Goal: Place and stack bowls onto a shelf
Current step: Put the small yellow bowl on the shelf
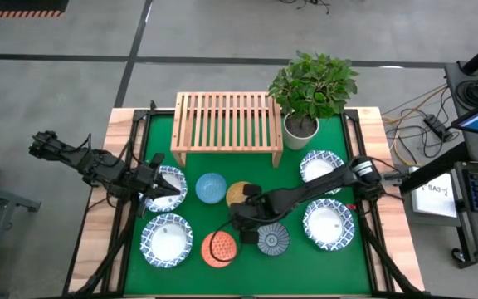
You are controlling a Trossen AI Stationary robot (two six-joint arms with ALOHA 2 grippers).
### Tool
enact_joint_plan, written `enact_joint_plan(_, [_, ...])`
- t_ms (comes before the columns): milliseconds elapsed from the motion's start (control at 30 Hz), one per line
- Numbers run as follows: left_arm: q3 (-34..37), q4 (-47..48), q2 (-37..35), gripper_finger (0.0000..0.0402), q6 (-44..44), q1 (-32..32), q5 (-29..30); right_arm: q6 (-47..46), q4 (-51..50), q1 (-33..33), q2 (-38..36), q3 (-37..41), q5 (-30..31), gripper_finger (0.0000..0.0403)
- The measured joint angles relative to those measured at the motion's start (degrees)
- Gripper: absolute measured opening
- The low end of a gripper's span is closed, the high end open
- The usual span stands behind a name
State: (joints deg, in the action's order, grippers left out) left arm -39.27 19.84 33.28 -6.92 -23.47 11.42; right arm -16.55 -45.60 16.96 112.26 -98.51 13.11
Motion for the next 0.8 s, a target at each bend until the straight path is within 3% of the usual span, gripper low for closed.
enact_joint_plan(200, [0.02,-0.18,0.07,0.0000,0.53,0.00,0.00,3.98,0.11,1.19,-3.91,-4.88,0.76,0.0013])
enact_joint_plan(400, [0.02,-0.39,0.13,0.0000,0.63,0.00,0.00,12.12,-2.25,0.27,-4.36,-14.32,8.62,0.0013])
enact_joint_plan(567, [0.02,-0.50,0.11,0.0000,0.63,-0.02,0.00,16.52,-3.77,-4.87,-4.25,-20.36,12.48,0.0012])
enact_joint_plan(800, [0.02,-0.51,0.11,0.0000,0.63,-0.01,0.00,16.58,-10.10,-15.27,-4.12,-22.28,12.60,0.0012])
